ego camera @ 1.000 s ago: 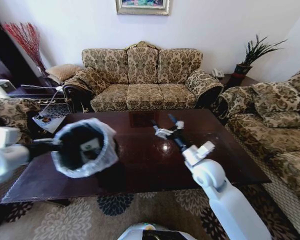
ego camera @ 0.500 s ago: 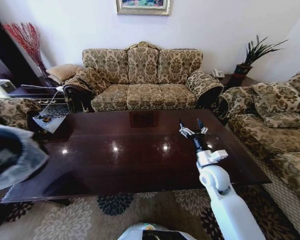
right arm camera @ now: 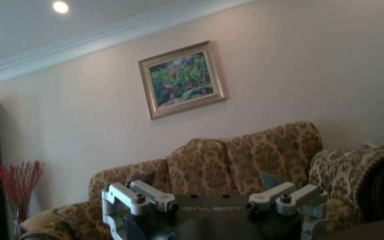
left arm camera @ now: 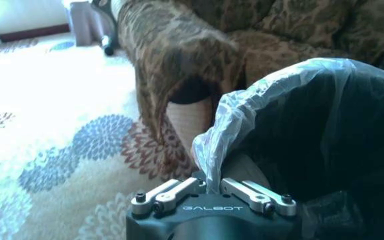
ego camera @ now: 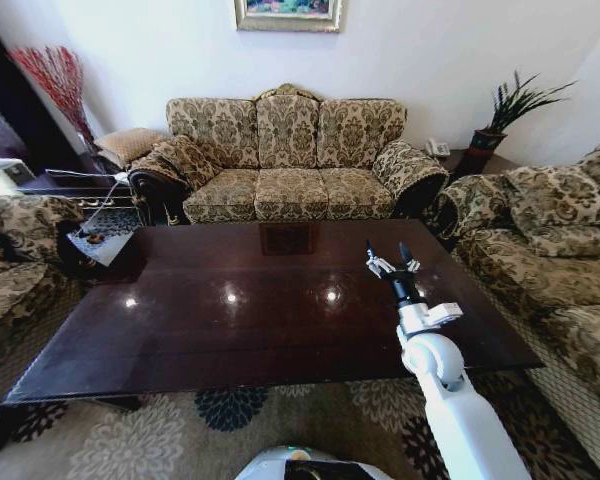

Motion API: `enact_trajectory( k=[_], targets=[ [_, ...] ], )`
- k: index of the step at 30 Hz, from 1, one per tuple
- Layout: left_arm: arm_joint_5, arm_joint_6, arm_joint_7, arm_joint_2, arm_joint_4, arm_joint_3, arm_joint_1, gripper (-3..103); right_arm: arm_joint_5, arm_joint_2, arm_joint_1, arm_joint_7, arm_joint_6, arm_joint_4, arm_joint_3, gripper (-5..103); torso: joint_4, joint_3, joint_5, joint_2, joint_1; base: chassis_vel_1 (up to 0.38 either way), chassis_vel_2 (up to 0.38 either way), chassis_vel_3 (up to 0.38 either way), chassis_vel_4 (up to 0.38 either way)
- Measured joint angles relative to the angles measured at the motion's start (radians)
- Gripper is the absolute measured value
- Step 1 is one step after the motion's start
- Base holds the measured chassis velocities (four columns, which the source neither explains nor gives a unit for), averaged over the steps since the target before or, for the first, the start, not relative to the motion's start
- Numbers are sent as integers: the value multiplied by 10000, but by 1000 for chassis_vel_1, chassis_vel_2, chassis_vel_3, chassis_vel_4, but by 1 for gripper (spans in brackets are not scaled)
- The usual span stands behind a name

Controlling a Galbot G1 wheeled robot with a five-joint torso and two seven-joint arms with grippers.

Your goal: Move to the front of the table and place the trash on the table into the trash bin.

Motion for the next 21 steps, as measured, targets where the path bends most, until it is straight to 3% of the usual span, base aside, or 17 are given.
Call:
enact_trajectory(
  k=[7, 10, 13, 15, 19, 21],
  targets=[
    [862, -524, 119, -777, 1631, 1665, -1260, 0, 77, 6, -600, -41, 343, -163, 379, 100, 10, 0, -8, -1, 0, 0, 0, 0, 0],
    [1710, -1094, 382, -1126, 2890, 2753, -2342, 0, -25, 76, -1026, -41, 307, 38, 776, 100, 7, 1, -3, -1, 0, 0, 0, 0, 0],
    [1946, -1362, 658, -1168, 3583, 3232, -2978, 0, -103, 162, -1281, -22, 149, 247, 943, 100, 7, 0, -13, -1, 0, 0, 0, 0, 0],
    [2381, -1726, 845, -1153, 4391, 3730, -3579, 0, -230, 242, -1552, 19, -13, 482, 1048, 100, -6, 0, -10, -1, 1, 0, 0, 0, 0],
    [2605, -1910, 884, -1167, 5115, 4096, -4068, 0, -368, 382, -1761, 51, -132, 718, 1134, 100, -6, 1, 3, -1, 1, 0, 0, 0, 0],
    [2786, -2114, 927, -1218, 5740, 4352, -4361, 0, -393, 470, -1860, 107, -237, 892, 1206, 100, 9, 1, -10, -1, 1, 0, 0, 0, 0]
  ],
)
